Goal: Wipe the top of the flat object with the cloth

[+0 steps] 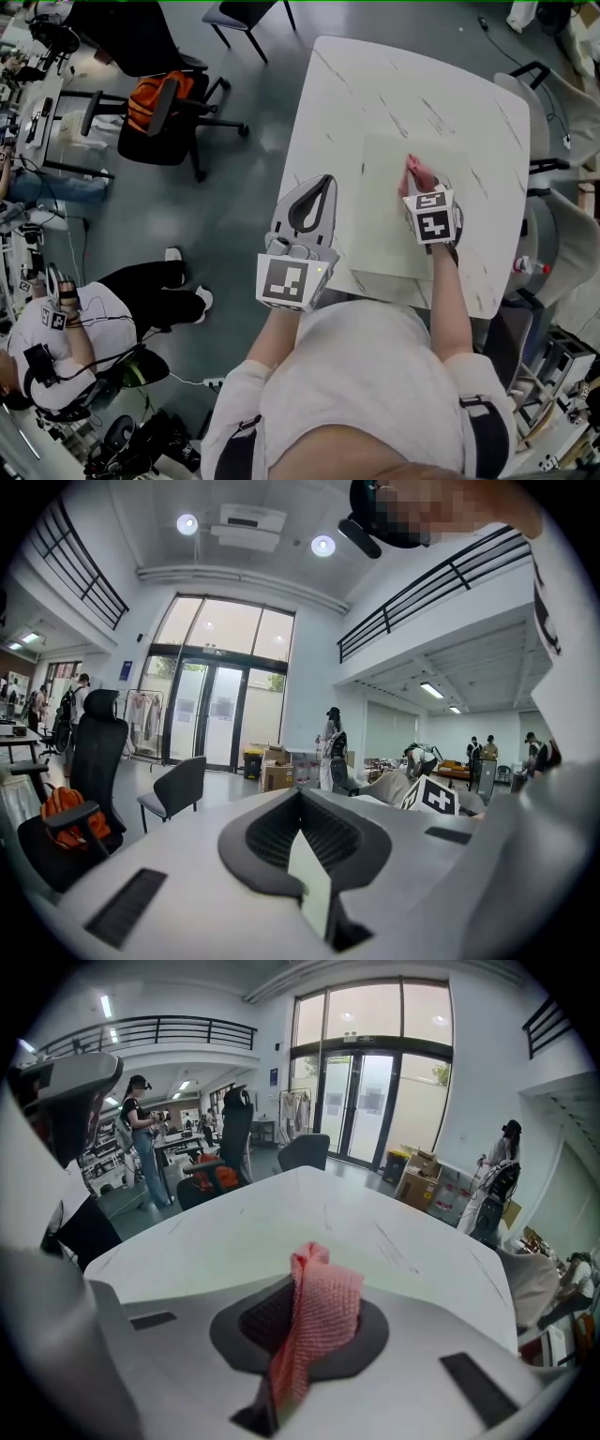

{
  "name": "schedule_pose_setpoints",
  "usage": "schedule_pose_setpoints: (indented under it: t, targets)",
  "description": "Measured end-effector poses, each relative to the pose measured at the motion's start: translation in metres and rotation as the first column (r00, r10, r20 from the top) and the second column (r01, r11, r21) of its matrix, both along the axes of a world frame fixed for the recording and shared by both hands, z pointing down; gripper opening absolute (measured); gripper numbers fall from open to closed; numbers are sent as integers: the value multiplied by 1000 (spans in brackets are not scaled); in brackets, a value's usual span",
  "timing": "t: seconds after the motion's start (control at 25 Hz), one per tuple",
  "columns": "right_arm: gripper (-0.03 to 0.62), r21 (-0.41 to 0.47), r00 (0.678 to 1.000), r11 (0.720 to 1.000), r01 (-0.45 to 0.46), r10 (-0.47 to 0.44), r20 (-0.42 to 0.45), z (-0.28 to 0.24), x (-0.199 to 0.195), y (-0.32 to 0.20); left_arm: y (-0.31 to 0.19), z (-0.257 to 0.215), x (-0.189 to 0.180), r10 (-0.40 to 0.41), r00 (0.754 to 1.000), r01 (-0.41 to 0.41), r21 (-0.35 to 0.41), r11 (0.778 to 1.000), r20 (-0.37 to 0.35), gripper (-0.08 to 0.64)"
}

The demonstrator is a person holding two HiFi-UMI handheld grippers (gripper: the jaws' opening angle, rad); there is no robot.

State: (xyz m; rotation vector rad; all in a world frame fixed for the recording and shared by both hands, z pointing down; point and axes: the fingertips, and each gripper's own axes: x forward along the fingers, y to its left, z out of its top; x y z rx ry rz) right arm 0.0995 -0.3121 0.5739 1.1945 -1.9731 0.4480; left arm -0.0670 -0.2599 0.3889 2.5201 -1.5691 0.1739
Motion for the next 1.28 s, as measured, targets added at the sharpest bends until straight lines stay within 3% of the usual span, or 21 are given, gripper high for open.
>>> schedule_pose_setpoints:
  t: [0.64, 0.92, 1.28]
  targets:
    - [30, 14, 989, 989, 146, -146, 29, -3, -95, 4, 24, -2, -48, -81, 997, 81, 11, 997, 1, 15]
    - [30, 21, 991, 992, 127, -128, 35, -5, -98, 15, 29, -5, -65, -92, 996, 92, 16, 996, -6, 15]
    - [31, 4, 991, 992, 127, -127, 30, -8, -100, 50, 38, -12, -60, -37, 999, 38, 27, 999, -14, 15]
